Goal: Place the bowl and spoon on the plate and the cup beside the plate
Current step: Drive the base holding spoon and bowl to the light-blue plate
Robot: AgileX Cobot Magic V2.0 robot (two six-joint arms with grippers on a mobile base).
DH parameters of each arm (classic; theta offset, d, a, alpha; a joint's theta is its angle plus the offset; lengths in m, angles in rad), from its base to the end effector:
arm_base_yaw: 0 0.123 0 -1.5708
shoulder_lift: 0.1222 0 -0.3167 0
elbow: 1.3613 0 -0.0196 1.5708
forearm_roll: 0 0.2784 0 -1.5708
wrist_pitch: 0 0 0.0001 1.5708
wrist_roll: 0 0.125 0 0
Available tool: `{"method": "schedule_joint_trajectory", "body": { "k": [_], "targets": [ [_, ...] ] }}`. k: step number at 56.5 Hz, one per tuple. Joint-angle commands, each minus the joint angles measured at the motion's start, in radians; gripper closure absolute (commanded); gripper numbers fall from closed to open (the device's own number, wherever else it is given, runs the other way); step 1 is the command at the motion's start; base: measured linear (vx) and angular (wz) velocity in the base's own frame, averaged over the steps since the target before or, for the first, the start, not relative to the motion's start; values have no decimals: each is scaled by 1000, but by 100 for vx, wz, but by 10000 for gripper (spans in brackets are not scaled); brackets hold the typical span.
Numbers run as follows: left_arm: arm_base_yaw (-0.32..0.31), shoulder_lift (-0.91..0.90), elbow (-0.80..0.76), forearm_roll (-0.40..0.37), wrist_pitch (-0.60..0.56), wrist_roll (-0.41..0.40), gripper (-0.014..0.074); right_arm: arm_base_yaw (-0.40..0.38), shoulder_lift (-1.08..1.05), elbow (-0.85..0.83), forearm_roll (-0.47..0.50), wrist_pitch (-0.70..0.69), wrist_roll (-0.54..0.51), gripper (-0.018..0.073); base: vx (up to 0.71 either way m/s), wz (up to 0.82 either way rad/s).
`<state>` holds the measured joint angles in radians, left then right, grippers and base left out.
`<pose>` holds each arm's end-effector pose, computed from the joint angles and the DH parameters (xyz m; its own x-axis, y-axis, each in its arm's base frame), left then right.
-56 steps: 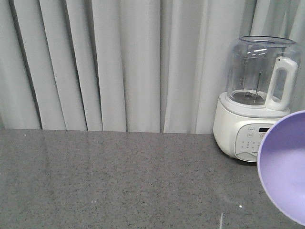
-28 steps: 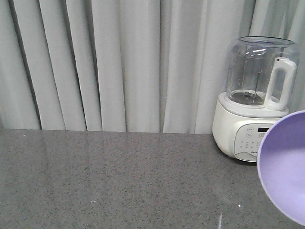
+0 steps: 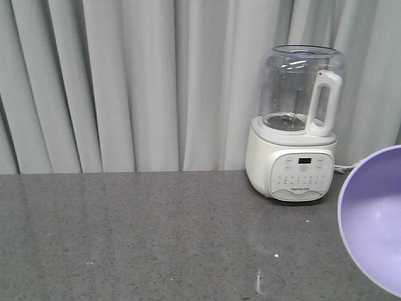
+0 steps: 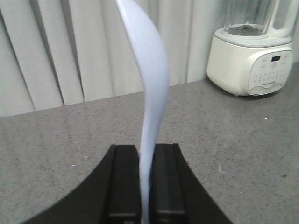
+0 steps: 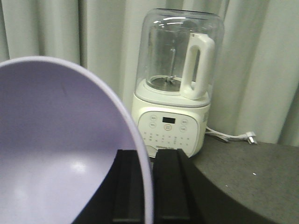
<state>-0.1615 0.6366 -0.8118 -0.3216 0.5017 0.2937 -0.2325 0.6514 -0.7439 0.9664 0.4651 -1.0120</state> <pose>0.1495 -0.0436 0.4053 -0.2099 0.0437 -0.9767 0.3074 0.9513 -0.0235 0.1658 0.0082 0.4019 -0.0806 -0.0754 -0.9939 -0.1520 0.9864 -0.0625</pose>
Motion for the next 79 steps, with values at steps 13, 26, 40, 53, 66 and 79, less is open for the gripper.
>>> {"method": "schedule_joint_trajectory", "body": {
  "k": [13,26,40,53,66,79],
  "targets": [
    [-5,-3,-24,-19,-77,1,602,-1,-1,-27,34,-54,-4,568,-6,-48],
    [-5,-3,-24,-19,-77,1,602,-1,-1,-27,34,-54,-4,568,-8,-61],
    [-5,-3,-24,-19,-77,1,602,-1,-1,-27,34,-54,-4,568,-9,-53],
    [-5,-3,-24,-19,-77,1,602,-1,-1,-27,34,-53,-4,568,-9,-46],
    [-5,-3,-24,-19,-77,1,602,-1,-1,-27,34,-53,-4,568,-9,-47],
    [-5,-3,-24,-19,-77,1,602,-1,-1,-27,34,-53,-4,568,-8,-54]
  ]
}}
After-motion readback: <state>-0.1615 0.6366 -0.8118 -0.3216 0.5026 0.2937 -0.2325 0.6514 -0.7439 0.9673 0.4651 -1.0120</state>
